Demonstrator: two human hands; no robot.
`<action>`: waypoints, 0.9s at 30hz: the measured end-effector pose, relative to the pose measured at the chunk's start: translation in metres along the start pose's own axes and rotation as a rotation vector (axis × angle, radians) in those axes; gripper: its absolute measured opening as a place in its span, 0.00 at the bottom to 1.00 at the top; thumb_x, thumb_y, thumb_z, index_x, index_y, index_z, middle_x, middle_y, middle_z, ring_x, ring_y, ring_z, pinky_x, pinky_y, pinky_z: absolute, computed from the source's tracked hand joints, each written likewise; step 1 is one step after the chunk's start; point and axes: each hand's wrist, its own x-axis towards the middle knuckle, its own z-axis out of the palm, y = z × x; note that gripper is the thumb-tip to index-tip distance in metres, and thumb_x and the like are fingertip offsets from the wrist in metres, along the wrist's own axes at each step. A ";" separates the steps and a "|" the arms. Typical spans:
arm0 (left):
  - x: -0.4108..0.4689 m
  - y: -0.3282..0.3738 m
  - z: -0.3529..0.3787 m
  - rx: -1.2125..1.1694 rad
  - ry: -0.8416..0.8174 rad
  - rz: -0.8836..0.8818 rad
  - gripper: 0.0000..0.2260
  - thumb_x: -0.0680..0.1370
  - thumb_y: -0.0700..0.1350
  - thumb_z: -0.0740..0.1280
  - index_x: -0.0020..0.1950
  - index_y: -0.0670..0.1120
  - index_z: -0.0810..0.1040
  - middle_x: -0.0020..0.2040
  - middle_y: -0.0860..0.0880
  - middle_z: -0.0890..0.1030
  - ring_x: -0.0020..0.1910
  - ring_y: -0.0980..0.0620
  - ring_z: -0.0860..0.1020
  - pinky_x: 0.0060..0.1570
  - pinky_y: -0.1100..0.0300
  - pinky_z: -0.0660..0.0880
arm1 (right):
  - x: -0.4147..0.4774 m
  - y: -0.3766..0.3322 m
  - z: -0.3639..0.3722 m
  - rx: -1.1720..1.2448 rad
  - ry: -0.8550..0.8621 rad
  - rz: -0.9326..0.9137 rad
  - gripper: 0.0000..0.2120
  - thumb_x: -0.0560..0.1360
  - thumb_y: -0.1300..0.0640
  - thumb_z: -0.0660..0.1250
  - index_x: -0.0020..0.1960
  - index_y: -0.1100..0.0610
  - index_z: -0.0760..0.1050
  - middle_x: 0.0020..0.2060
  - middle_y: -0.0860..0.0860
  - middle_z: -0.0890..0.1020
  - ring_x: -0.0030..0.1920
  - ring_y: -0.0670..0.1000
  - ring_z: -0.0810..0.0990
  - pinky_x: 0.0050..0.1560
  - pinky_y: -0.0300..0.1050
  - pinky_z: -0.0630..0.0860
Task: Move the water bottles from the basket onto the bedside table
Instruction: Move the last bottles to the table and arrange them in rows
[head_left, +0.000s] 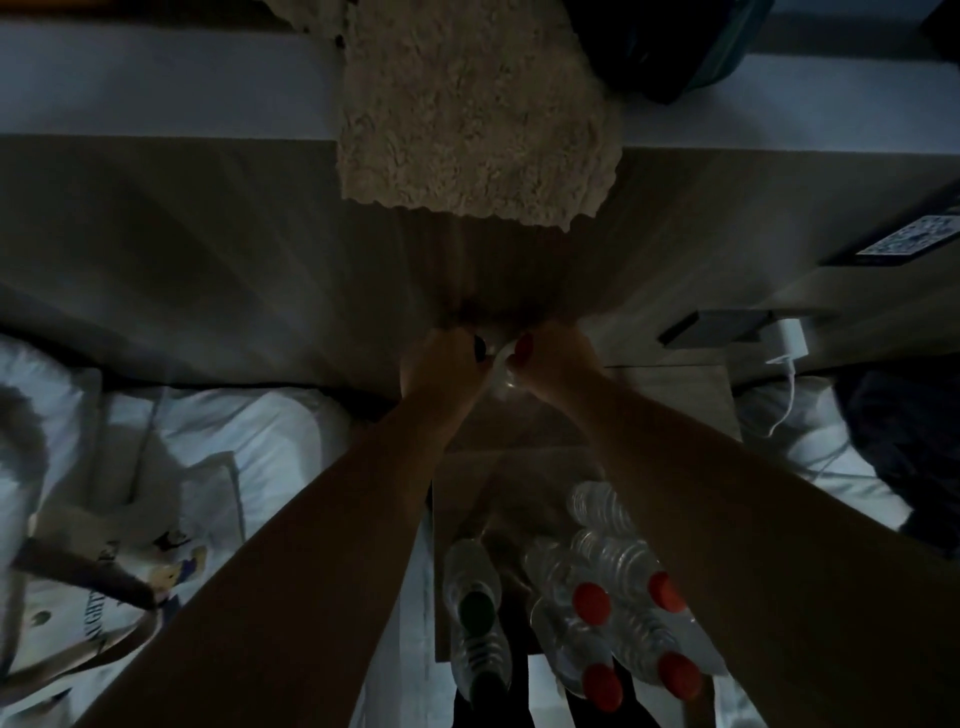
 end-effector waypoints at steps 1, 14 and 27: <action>0.001 0.001 0.000 -0.010 0.010 -0.004 0.13 0.76 0.54 0.63 0.45 0.45 0.79 0.46 0.43 0.80 0.47 0.44 0.79 0.45 0.56 0.72 | 0.002 -0.001 0.000 -0.021 0.003 -0.003 0.08 0.76 0.53 0.63 0.47 0.58 0.77 0.36 0.51 0.73 0.38 0.51 0.73 0.34 0.39 0.64; 0.002 -0.004 0.019 -0.243 0.060 -0.138 0.16 0.73 0.47 0.69 0.57 0.43 0.74 0.54 0.42 0.80 0.53 0.43 0.78 0.45 0.58 0.71 | -0.011 0.015 0.001 0.089 0.084 -0.002 0.11 0.75 0.52 0.66 0.53 0.58 0.77 0.41 0.52 0.77 0.43 0.52 0.78 0.40 0.41 0.69; -0.100 0.030 0.045 -0.307 -0.091 -0.202 0.18 0.78 0.46 0.63 0.65 0.38 0.71 0.64 0.38 0.74 0.63 0.39 0.73 0.63 0.49 0.70 | -0.096 0.090 -0.033 0.153 0.023 -0.206 0.11 0.79 0.54 0.60 0.53 0.59 0.77 0.47 0.56 0.82 0.48 0.56 0.80 0.50 0.48 0.74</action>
